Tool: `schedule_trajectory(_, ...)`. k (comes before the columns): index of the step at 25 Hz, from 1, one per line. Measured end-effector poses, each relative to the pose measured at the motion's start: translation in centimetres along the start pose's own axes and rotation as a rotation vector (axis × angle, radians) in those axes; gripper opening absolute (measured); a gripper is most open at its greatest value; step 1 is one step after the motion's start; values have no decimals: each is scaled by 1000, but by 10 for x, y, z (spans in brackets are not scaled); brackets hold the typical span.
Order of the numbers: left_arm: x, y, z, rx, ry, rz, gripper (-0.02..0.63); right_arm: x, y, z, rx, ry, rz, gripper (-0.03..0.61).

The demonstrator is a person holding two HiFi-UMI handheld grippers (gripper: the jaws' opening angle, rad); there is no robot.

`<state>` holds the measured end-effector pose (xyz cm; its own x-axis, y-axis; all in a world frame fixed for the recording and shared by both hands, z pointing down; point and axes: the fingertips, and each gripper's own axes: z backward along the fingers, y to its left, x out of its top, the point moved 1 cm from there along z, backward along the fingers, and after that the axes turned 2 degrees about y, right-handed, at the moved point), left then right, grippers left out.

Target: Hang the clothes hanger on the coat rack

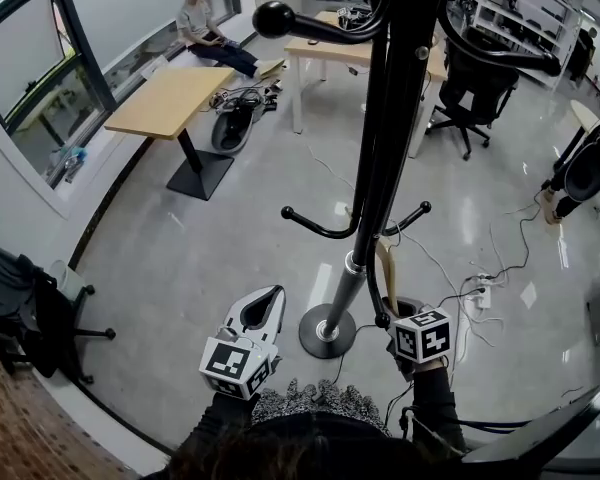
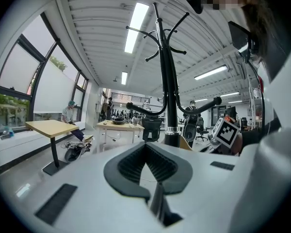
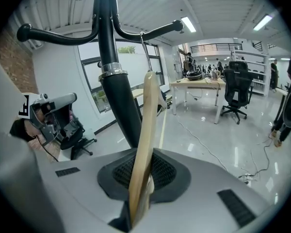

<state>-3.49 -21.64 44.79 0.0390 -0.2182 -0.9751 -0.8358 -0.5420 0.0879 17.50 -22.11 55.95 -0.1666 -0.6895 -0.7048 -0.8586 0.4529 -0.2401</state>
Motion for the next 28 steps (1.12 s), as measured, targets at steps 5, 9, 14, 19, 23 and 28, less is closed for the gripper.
schedule_trajectory(5, 2, 0, 1, -24, -13, -1, 8, 4, 0, 8, -53, -49, 4, 25)
schedule_trajectory(9, 3, 4, 2, -44, -20, 5, 8, 18, 5, 15, -81, -109, 11, 124)
schedule_trajectory(14, 11, 6, 5, -76, -33, 5, 8, 30, 1, 37, -168, -162, 5, 124)
schedule_trajectory(19, 13, 11, 9, -118, -38, -3, 8, 32, -6, 59, -264, -212, -35, 124)
schedule_trajectory(23, 14, 12, 14, -169, -32, -19, 8, 27, 0, 75, -312, -238, -94, 123)
schedule_trajectory(28, 11, 13, 21, -245, -24, -36, 8, 14, 20, 91, -367, -261, -116, 121)
